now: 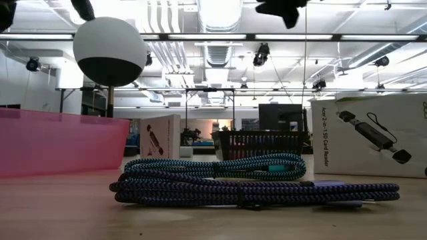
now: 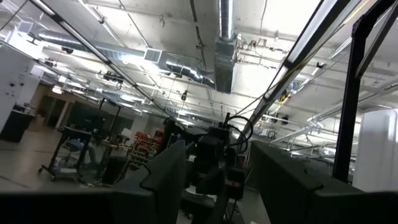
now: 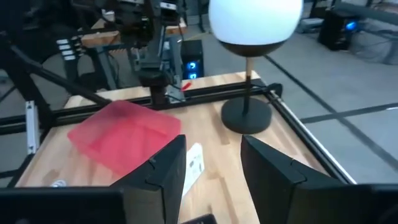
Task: Pick and place items into bin
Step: Put the light blue charger adapter into the black bin
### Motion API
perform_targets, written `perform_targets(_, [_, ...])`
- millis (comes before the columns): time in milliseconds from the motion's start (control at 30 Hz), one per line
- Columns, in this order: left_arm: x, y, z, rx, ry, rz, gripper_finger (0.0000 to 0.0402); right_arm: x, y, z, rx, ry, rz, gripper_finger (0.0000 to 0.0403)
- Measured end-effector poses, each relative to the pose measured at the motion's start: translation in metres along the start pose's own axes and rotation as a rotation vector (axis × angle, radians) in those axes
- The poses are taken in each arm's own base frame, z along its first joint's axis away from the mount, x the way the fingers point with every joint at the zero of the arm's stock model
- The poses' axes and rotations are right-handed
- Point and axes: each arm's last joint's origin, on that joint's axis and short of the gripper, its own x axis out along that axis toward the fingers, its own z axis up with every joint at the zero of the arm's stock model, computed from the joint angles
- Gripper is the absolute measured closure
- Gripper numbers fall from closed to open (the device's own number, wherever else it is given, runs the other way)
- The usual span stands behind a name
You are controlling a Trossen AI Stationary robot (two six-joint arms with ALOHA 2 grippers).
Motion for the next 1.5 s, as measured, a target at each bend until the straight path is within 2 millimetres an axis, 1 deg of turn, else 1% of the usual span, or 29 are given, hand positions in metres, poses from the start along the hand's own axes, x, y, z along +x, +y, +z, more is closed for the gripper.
perform_targets(100, [0.013, -0.007, 0.001, 0.026, 0.018, 0.0, 0.0234, -0.007, 0.0, -0.003, 0.0, -0.009, -0.003, 0.0259])
perform_targets(200, [0.031, -0.016, 0.003, 0.07, 0.029, -0.001, 0.0234, -0.009, 0.0, -0.009, -0.001, 0.007, -0.005, 0.0257])
perform_targets(333, [0.059, -0.03, 0.003, 0.126, 0.051, -0.001, 0.0234, -0.011, -0.001, -0.013, 0.0, 0.01, -0.005, 0.0261])
perform_targets(400, [0.075, -0.037, 0.006, 0.131, 0.041, 0.006, 0.0234, -0.011, -0.001, -0.014, -0.001, 0.014, -0.005, 0.0263])
perform_targets(467, [0.09, -0.04, 0.007, 0.154, 0.033, 0.03, 0.0234, -0.011, -0.001, -0.014, 0.0, 0.015, -0.005, 0.0265])
perform_targets(533, [0.103, -0.042, 0.002, 0.199, 0.051, 0.057, 0.0234, -0.012, -0.001, -0.015, -0.004, 0.025, -0.004, 0.0266])
perform_targets(600, [0.116, -0.041, -0.005, 0.23, 0.092, 0.093, 0.0234, -0.013, -0.001, -0.017, -0.003, 0.045, -0.005, 0.0266])
perform_targets(700, [0.131, -0.039, -0.009, 0.267, 0.166, 0.126, 0.0234, -0.017, -0.001, -0.021, -0.023, 0.091, -0.009, 0.0263])
perform_targets(833, [0.151, -0.03, -0.015, 0.213, 0.319, 0.195, 0.0234, -0.023, -0.001, -0.025, -0.048, 0.141, -0.009, 0.0258])
perform_targets(1033, [0.176, -0.023, -0.017, 0.212, 0.517, 0.223, 0.0234, -0.028, -0.001, -0.032, -0.071, 0.215, -0.01, 0.0252])
perform_targets(1233, [0.195, -0.017, -0.024, 0.243, 0.686, 0.22, 0.0233, -0.027, -0.001, -0.034, -0.108, 0.231, -0.004, 0.0254])
perform_targets(1333, [0.202, -0.012, -0.025, 0.243, 0.754, 0.237, 0.0215, -0.027, -0.001, -0.035, -0.112, 0.232, -0.003, 0.0253])
perform_targets(1500, [0.212, -0.008, -0.03, 0.263, 0.812, 0.259, 0.0158, -0.027, -0.001, -0.035, -0.112, 0.232, -0.002, 0.0246])
